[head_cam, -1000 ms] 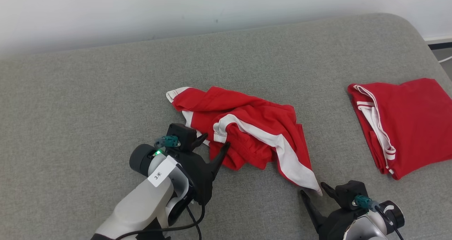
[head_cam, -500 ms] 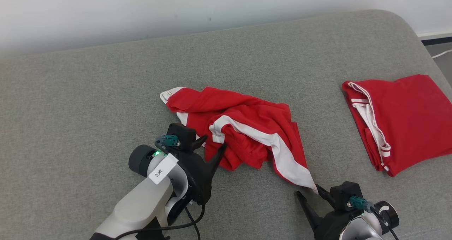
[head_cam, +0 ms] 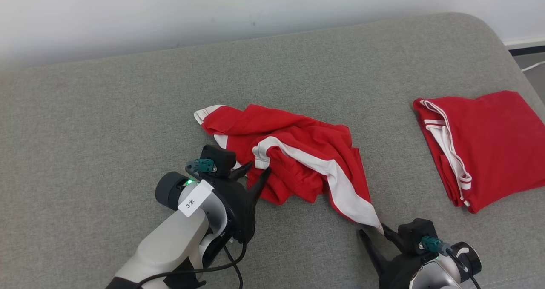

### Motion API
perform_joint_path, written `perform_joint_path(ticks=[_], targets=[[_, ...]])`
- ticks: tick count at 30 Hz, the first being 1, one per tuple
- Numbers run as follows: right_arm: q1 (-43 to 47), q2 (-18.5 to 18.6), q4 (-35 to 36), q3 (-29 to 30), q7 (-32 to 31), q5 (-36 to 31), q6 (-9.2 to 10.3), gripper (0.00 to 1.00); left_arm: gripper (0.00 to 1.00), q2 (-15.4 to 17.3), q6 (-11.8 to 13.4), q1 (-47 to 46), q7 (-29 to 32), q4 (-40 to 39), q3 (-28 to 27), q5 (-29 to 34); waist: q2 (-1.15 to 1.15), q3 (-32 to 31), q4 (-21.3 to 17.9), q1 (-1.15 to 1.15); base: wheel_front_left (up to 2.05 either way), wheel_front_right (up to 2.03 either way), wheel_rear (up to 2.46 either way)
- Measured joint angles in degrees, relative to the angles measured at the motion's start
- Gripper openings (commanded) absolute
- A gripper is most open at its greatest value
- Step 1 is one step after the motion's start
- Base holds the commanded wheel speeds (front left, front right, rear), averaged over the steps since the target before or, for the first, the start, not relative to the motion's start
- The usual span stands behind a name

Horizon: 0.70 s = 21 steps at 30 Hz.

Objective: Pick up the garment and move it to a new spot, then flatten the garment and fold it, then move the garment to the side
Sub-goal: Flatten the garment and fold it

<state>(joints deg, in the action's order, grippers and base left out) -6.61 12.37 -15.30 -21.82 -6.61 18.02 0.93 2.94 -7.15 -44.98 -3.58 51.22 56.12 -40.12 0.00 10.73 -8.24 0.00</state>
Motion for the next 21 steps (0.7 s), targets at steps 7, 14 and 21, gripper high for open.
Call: perform_joint_path(ticks=[7,14,21], targets=[[-0.1,0.0,-0.1,0.2,0.1,0.0,0.0,0.11,0.0,0.0,0.0,0.0,-0.3,0.0,0.4,-0.3,0.0,0.0,0.0,0.0,0.0,0.0,0.0],[-0.1,0.1,-0.1,0.6,0.5,0.0,0.04,0.0,0.0,-0.1,0.0,-0.1,-1.1,0.0,0.4,-0.9,0.0,-0.4,-0.1,0.0,0.0,0.0,0.0],[0.0,0.5,-0.1,1.2,1.0,0.0,0.09,0.0,0.0,-0.1,0.0,-0.1,-1.5,0.0,0.6,-1.5,0.0,-1.0,0.3,0.0,0.0,0.0,0.0]])
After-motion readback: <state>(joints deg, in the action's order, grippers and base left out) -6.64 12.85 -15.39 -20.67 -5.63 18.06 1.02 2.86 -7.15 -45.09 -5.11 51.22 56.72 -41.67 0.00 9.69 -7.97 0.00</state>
